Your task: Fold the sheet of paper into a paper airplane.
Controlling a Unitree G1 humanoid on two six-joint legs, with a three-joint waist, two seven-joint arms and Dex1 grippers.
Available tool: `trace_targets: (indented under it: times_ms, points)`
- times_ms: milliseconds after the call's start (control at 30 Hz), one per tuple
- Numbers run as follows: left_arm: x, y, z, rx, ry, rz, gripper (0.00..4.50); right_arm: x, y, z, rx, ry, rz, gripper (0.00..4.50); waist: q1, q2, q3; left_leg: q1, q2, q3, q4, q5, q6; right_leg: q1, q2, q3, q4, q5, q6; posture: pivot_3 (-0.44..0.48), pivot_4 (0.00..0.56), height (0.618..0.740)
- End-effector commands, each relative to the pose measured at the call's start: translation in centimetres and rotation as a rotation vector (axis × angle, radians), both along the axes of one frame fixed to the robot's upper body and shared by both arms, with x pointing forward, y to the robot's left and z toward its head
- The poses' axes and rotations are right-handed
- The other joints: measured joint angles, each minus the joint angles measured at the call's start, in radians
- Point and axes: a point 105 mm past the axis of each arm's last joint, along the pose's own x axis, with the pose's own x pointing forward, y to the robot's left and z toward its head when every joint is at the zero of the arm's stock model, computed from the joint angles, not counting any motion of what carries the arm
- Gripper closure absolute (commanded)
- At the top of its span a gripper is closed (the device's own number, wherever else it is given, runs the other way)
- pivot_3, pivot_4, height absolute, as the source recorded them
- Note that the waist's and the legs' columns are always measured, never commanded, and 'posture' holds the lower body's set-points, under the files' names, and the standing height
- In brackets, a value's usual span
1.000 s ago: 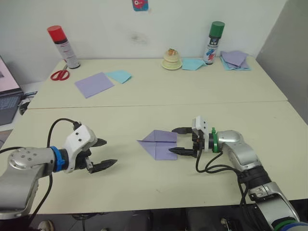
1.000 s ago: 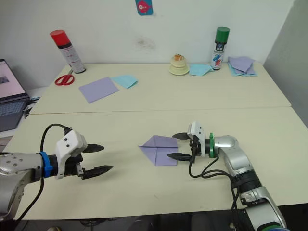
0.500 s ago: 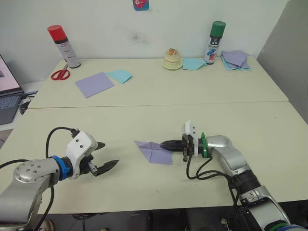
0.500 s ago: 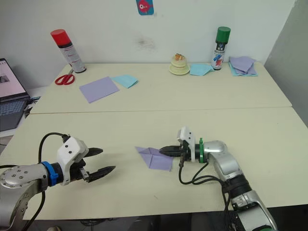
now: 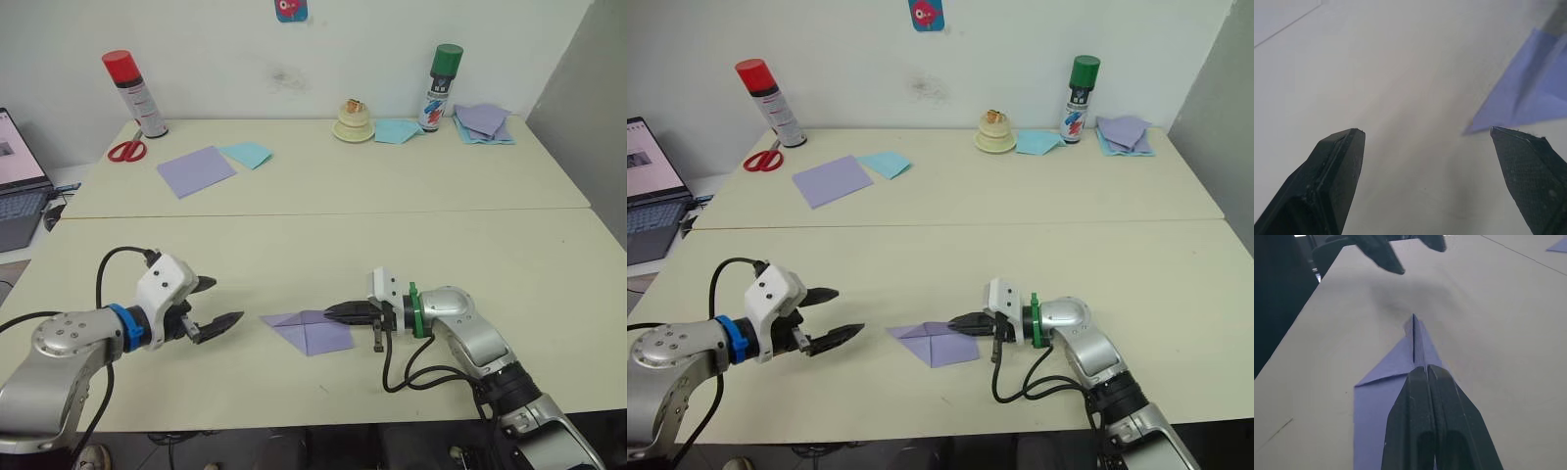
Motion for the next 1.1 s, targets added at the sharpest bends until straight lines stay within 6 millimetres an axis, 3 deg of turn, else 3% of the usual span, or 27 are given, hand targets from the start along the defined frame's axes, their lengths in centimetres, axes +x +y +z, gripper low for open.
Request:
trace_targets:
  times_ms: [33,67,167,333,367,467,600,700,867,1100]
  points:
    - [1.1,-1.0,1.6,-0.032,-0.051,-0.021,0.00,-0.7,0.5,0.8,-0.004,-0.073,0.065,4.45,0.000,0.000,0.000,0.000,0.000,0.000,0.000,0.000,0.000,0.000,0.000,0.000,0.000,0.000,0.000,0.000,0.150,0.740]
    - [1.4,-1.5,1.7,-0.030,-0.056,-0.035,0.00,-0.7,0.5,0.8,-0.004,-0.072,0.062,4.45,0.000,0.000,0.000,0.000,0.000,0.000,0.000,0.000,0.000,0.000,0.000,0.000,0.000,0.000,0.000,0.000,0.150,0.740]
    - [1.8,-2.6,1.4,-0.016,-0.065,-0.071,0.00,-0.4,0.5,0.8,-0.005,-0.065,0.052,3.86,-0.001,0.000,0.000,0.000,0.000,0.000,0.000,0.000,0.000,0.000,0.000,0.000,0.000,0.000,0.000,0.000,0.150,0.740]
    - [2.2,-4.4,1.1,-0.033,-0.071,-0.122,0.00,-1.1,0.1,1.9,0.009,-0.019,0.077,2.11,0.000,0.000,0.000,0.000,0.000,0.000,0.000,0.000,-0.001,0.000,0.000,0.000,0.000,0.000,0.000,0.000,0.150,0.740]
    - [2.1,-4.9,0.9,-0.030,-0.068,-0.142,0.00,-1.3,0.0,2.4,0.028,0.009,0.087,2.11,0.000,0.000,0.000,0.000,0.000,0.000,0.000,0.000,-0.001,0.000,0.000,0.001,0.000,0.000,0.000,0.000,0.150,0.740]
    - [2.2,-6.0,0.6,-0.045,-0.073,-0.167,0.60,-1.1,-0.2,4.8,0.121,0.098,0.064,2.07,0.000,0.000,0.000,0.000,0.000,0.000,0.000,0.000,0.000,0.000,0.000,0.001,0.000,0.000,0.000,0.000,0.150,0.740]
    - [2.5,-6.8,0.5,-0.060,-0.076,-0.186,1.94,2.1,-0.3,7.2,0.260,0.198,-0.099,2.07,-0.002,0.000,0.000,0.000,0.000,0.000,0.000,0.000,0.000,0.000,0.000,0.001,0.000,0.000,0.000,0.000,0.150,0.740]
    - [2.5,-7.3,0.2,-0.070,-0.064,-0.205,2.92,3.7,-0.3,7.0,0.263,0.217,-0.154,2.68,0.000,0.000,0.000,0.000,0.000,0.000,0.000,0.000,-0.001,0.000,0.000,0.000,0.001,0.000,0.000,0.000,0.150,0.740]
    - [1.5,-8.5,-0.7,-0.080,-0.017,-0.272,4.50,5.7,0.5,3.4,0.104,0.187,-0.240,4.46,-0.001,0.000,0.000,-0.001,-0.001,0.001,0.000,0.000,-0.001,-0.001,0.000,0.001,0.000,0.000,0.000,0.000,0.150,0.740]
    - [-0.2,-9.0,-2.2,-0.068,0.033,-0.304,4.50,1.4,1.1,1.8,0.013,0.255,-0.041,4.46,-0.001,0.000,0.000,-0.001,0.000,0.001,0.000,0.000,0.000,-0.002,0.000,0.001,0.000,0.000,0.000,0.000,0.150,0.740]
